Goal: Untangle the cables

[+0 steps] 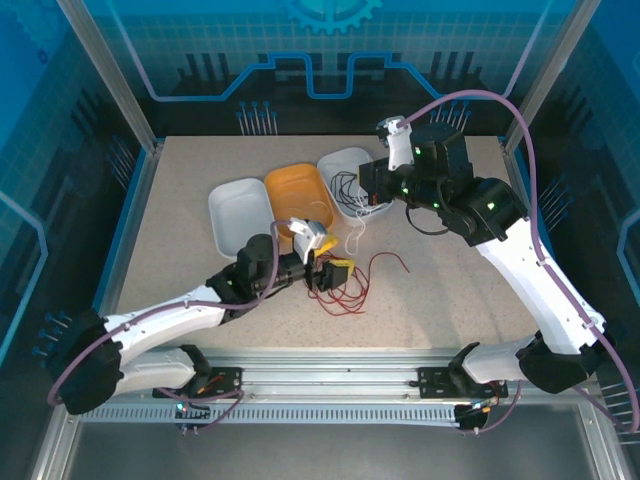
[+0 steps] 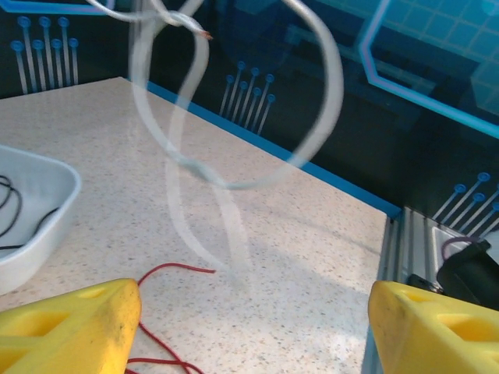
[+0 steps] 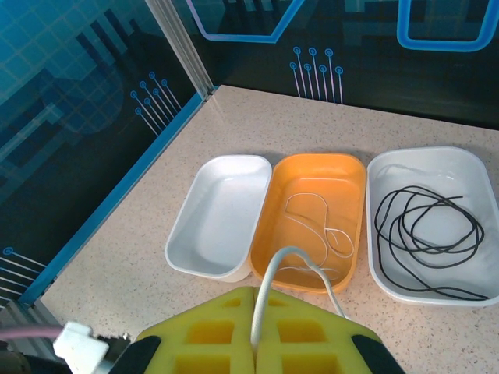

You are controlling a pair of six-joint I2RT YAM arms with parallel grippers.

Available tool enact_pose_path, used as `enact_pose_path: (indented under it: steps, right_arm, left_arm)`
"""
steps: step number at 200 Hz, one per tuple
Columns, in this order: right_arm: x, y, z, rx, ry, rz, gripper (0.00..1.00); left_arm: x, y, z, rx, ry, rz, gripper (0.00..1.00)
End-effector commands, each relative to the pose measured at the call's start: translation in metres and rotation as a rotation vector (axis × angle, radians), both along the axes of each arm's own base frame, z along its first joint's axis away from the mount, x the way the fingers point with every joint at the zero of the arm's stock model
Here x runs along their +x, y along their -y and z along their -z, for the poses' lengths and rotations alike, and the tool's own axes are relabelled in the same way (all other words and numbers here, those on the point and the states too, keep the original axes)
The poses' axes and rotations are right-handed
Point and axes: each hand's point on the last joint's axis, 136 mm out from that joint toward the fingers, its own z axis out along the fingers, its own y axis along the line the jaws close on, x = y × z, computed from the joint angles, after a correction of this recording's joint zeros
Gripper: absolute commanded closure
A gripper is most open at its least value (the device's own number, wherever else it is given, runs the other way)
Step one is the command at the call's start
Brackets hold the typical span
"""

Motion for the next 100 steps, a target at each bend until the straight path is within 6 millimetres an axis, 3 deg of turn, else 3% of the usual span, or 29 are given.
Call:
enact_pose_path:
  steps: [1,24,44,72,100]
  right_arm:
    - [0.002,-0.005,-0.005,0.028,0.011,-0.002,1.00]
    - [0.002,-0.008,-0.006,0.042,0.007,-0.008,1.00]
    - [0.000,-0.010,-0.008,0.057,0.006,-0.017,1.00]
    - [-0.003,-0.009,-0.010,0.072,0.008,-0.022,1.00]
    - [0.000,-0.001,-0.005,0.041,0.014,0.020,1.00]
  left_arm:
    - [-0.009,0.016,-0.027,-0.061,0.071,0.060,0.18]
    - [-0.002,0.021,-0.020,-0.040,0.056,0.025,0.18]
    - [0.017,0.016,-0.012,-0.013,0.032,-0.083,0.29]
    - [0.034,0.009,-0.011,-0.038,0.017,-0.186,0.64]
    - [0.038,0.003,-0.012,-0.065,0.017,-0.227,1.00]
